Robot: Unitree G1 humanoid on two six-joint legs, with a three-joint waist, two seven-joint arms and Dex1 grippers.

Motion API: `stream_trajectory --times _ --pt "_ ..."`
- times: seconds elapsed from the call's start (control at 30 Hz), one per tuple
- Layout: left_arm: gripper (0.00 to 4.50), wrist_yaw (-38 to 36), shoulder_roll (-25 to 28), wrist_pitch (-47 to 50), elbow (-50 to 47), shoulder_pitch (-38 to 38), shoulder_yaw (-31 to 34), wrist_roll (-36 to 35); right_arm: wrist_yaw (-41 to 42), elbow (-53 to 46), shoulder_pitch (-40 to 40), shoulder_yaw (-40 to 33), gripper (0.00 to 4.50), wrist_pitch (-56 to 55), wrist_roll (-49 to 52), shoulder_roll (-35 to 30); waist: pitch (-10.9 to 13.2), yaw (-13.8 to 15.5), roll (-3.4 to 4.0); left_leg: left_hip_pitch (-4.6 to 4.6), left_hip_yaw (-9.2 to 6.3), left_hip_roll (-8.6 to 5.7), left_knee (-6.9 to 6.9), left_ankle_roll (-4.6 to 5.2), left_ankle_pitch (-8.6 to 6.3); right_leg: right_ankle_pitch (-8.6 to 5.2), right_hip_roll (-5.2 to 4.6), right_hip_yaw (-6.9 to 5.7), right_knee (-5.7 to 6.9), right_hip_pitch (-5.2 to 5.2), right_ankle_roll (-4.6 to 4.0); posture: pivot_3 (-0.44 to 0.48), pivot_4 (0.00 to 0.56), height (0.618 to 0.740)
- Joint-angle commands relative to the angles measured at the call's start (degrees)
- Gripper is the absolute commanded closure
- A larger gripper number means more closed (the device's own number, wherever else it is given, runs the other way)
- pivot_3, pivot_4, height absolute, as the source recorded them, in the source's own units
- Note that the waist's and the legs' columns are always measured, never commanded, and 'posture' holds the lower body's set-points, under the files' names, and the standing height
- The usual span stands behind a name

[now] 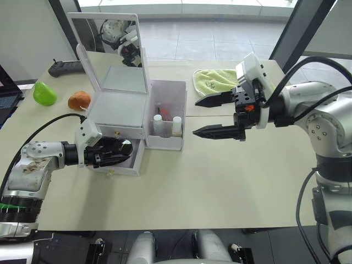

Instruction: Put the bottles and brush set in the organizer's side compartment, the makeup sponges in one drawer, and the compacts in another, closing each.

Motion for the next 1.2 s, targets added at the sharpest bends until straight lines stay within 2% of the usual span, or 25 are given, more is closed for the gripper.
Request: stream_trajectory --times 0.03,0.3,0.37,0.47,0.67,0.8,1.03,1.2 --pt "1.6 -0.6 -1.2 -1.3 1.5 -2.4 -0.6 1.0 -1.1 -2.8 0.1 -2.2 0.0 1.5 2.0 -0.8 0.0 0.1 0.01 0.0 0.0 0.0 0.0 0.0 0.0 0.0 0.0 0.0 0.0 0.0 0.02 0.0 0.15 0.74" --pt "1.6 -0.6 -3.1 -2.7 5.4 -4.2 -2.5 4.2 -2.5 -3.3 0.1 -2.4 0.0 2.3 3.4 -0.5 0.0 0.0 0.0 -0.02 -0.01 0.01 0.05 0.0 0.0 0.0 0.01 0.0 0.02 0.01 0.05 0.0 0.15 0.74" --pt "0.88 -0.7 -3.4 -2.5 6.0 -4.7 -2.5 4.5 -2.9 -3.2 0.1 -2.3 0.0 2.1 3.6 -0.2 0.0 0.0 0.0 -0.02 -0.01 0.01 0.05 0.01 0.0 0.0 0.01 0.0 0.02 0.0 0.05 0.0 0.15 0.74" --pt "0.08 -1.1 -3.3 -0.9 5.7 -5.7 -2.2 3.9 -3.1 -3.2 -0.1 -2.3 0.0 2.2 3.9 -0.2 0.0 0.1 0.0 -0.03 -0.02 0.01 0.05 0.0 0.0 -0.01 0.01 -0.01 0.02 0.01 0.06 0.0 0.15 0.74" --pt "0.03 -1.7 -2.5 1.9 2.9 -6.3 -1.2 2.3 -3.6 -3.3 -0.1 -2.3 0.0 2.2 5.0 0.2 0.0 0.1 0.0 -0.04 -0.02 0.01 0.08 0.01 0.0 0.0 0.01 -0.01 0.03 0.01 0.07 0.0 0.15 0.74" --pt "0.03 -3.0 0.1 7.1 -1.8 -4.4 1.2 -0.9 -3.4 -3.1 -0.2 -2.0 0.0 1.7 5.3 -0.1 0.0 -0.1 -0.01 -0.05 -0.03 0.01 0.09 0.01 0.0 0.0 0.01 0.0 0.04 0.0 0.07 0.0 0.15 0.74" --pt "0.03 -3.7 8.1 20.4 -15.9 8.6 14.0 -11.2 -1.8 -2.9 -1.2 -0.5 0.0 0.7 4.7 0.0 0.0 -0.1 0.03 -0.01 -0.02 0.11 0.08 0.04 -0.02 -0.06 0.05 -0.02 0.02 0.0 0.16 0.0 0.15 0.74" --pt "0.03 -1.8 7.4 25.8 -22.1 17.4 24.2 -17.5 -1.3 -2.3 -1.6 -0.3 0.0 0.4 4.6 0.6 0.1 -0.1 0.05 0.0 0.01 0.17 0.09 0.03 -0.02 -0.08 0.06 -0.02 -0.03 -0.01 0.18 0.0 0.15 0.74"
